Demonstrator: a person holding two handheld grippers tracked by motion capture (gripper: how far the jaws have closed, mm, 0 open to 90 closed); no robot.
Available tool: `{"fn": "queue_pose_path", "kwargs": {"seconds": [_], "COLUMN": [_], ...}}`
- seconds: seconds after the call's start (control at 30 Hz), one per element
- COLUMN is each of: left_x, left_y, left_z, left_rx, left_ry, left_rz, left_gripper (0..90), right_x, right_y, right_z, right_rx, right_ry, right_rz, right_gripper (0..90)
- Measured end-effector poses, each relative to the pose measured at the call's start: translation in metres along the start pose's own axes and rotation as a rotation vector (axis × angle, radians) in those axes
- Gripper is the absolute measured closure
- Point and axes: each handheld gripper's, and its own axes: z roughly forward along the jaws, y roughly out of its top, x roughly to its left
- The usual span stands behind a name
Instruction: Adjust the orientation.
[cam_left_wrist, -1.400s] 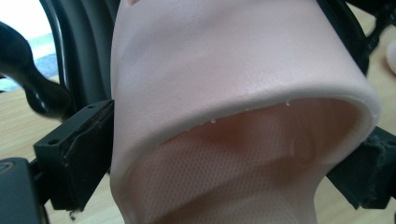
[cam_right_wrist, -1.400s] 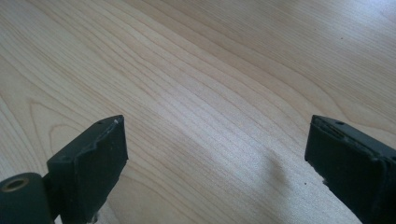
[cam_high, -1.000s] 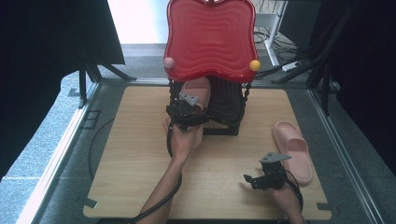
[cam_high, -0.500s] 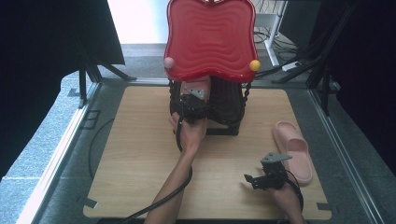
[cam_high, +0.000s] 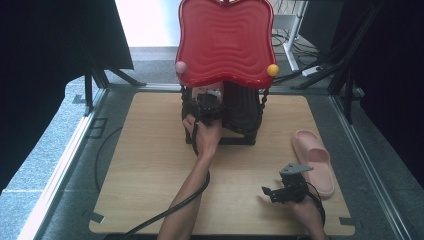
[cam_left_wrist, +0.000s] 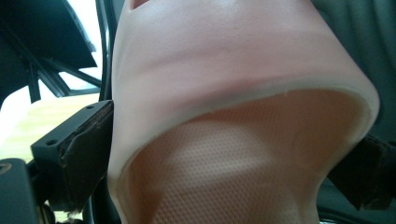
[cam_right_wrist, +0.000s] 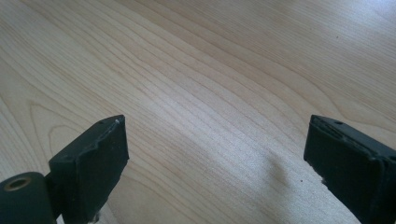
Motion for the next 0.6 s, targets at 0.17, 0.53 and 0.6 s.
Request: {"fn": "queue_pose_path", "kwargs": {"seconds": [0.17, 0.53, 0.6], "left_x": [-0.002, 0.003, 0.003], "left_y": [0.000, -0.003, -0.006], "left_z": [0.005, -0.004, -0.009], "left_rx": [0.022, 0.005, -0.012], "left_ry": [0.024, 0.001, -0.016], "left_rz": [0.016, 0.024, 0.029], "left_gripper": [4.0, 0.0, 0.0], "right_x": [-0.001, -0.002, -0.002], "right_y": [0.000, -0.001, -0.001], "right_z": [0.000, -0.002, -0.002], "right_rx": [-0.001, -0.003, -0.004], "right_ry": [-0.002, -0.008, -0.005], "right_rz": [-0.001, 0.012, 0.014], "right_gripper": [7.1, 8.1, 8.1]}}
